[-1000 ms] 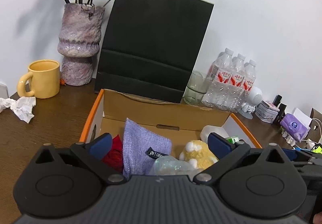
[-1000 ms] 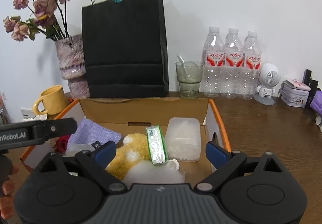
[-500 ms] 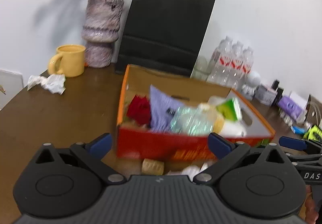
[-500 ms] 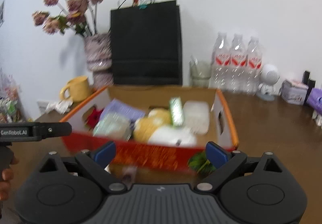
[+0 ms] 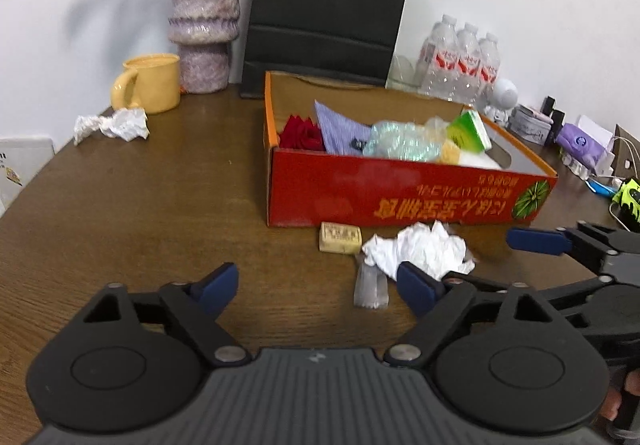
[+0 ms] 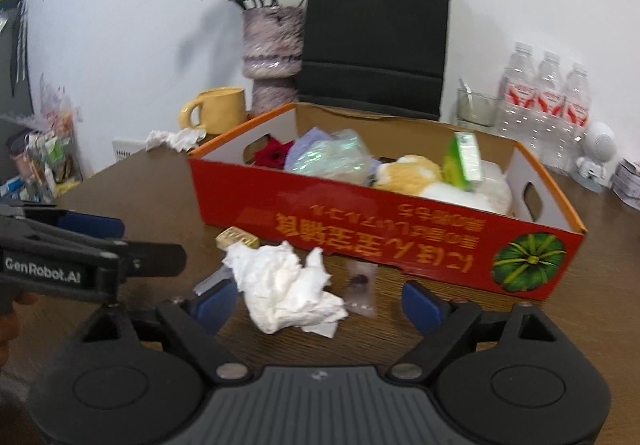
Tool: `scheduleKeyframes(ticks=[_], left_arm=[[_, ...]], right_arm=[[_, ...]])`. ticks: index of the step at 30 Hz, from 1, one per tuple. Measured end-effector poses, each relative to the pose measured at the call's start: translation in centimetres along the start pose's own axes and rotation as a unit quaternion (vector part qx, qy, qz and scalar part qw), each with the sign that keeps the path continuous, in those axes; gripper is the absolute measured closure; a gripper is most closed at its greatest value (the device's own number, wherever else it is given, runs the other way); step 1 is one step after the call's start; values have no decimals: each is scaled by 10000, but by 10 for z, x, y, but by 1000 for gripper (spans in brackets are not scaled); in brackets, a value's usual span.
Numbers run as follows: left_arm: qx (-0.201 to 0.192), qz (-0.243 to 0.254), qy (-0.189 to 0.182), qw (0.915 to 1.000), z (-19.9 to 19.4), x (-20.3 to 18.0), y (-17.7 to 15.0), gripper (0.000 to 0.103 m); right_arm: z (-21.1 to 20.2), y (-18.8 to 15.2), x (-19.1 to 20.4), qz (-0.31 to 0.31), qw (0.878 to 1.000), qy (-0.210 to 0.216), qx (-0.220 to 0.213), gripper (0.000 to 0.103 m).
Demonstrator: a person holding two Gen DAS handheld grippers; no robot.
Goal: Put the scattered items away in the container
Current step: 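Grasp the small clear bag with the left tool while the right tool grasps the white tissue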
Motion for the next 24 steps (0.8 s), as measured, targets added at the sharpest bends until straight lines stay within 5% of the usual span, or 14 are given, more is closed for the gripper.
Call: scheduleKeyframes(ticks=[5,7,8,11,13,15,24], left_arm=[[279,62,-423,9987,20,-4,5,31],[376,76,-512,9980,30,-7,6,38],[335,174,-472,9982,33,-10,7,41],[287,405,-336,9982,39,-20,8,62],[234,585,-228,9978,41,-26,6,84],[174,603,-177,9979,40,-28,4,90],[52,474,-150,9988,36,-26,2,92]], right_arm=[[15,1,7,-289,9996,14,53,25],[19,0,4,-278,9994,109,158,47],[21,-2,1,-232,9994,168,198,67],[14,-4,-8,-146,9997,168,84,77],[10,-3,-17,32,9998,179,-10,78],[7,-2,-24,201,9996,163,-85,79],[2,-2,-23,339,9989,200,-236,79]])
Point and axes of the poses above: each gripper's, at about its wrist camera, not at the fingertips, and z roughly the way its jaws point, x to its left, y to its top, the point moved 2 cm from there along z, roughly the way its jaws point, and after that the axes turned 4 degrees about x, right-handed, at the moved point
